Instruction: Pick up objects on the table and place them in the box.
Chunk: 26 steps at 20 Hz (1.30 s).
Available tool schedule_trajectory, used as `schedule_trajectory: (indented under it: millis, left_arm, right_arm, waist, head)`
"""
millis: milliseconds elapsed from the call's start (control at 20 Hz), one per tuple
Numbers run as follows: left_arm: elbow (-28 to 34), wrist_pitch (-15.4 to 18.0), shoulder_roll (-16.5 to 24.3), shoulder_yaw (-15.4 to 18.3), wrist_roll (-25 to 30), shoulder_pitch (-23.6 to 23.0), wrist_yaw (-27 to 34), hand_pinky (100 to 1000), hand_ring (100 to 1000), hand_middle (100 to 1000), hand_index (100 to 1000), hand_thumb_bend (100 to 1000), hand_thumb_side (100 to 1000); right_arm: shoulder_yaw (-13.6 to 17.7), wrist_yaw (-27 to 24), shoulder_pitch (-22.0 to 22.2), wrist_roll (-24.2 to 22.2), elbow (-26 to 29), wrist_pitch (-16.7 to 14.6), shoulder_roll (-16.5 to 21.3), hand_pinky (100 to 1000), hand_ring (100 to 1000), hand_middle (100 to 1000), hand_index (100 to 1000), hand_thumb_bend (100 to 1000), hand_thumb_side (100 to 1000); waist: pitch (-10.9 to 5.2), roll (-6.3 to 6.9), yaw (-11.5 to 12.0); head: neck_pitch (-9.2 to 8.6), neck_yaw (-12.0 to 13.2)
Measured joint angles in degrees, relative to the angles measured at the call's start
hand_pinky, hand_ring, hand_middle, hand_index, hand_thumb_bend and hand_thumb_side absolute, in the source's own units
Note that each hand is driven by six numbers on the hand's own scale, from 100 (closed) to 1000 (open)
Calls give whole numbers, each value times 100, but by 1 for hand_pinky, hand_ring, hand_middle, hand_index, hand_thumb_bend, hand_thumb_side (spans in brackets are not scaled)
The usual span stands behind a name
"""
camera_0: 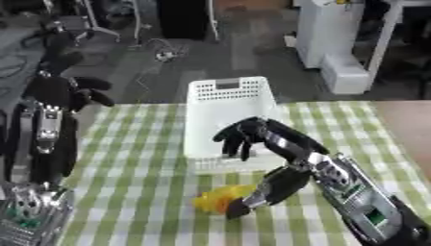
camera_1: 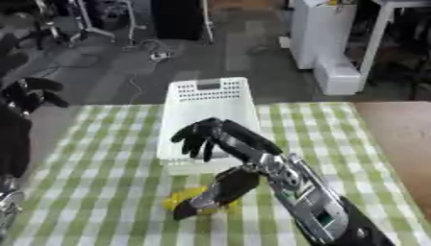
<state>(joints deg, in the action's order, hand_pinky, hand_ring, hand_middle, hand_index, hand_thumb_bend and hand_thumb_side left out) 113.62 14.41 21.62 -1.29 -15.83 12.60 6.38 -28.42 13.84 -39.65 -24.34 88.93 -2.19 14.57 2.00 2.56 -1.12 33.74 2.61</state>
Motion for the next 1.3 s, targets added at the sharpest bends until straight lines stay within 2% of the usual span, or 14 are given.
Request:
schedule_trajectory:
  millis: [950,1050,1300]
  left_arm:
    - [0,12,-2,-1,30,8,3,452,600,1000,811,253,766]
    - [0,5,-3,-2,42,10,6,452,600,1000,811,254,766]
    - [0,-1,-47,-2,52,51,30,452,599,1000,812,253,766]
  right_arm:
    - [-17,309,51,-34,-502,-141,-63,470,576,576,796,1000,425]
    - [-18,344,56,-50,-564,-158,-101,465,574,575,796,999,394]
    - [-18,495,74,-111,-701,-209,-124,461,573,577,795,1000,382]
  waist:
    - [25,11,13]
    - [38,11,20]
    - [51,11,50]
  head:
    - [2,1]
    - [2,7]
    - [3,43]
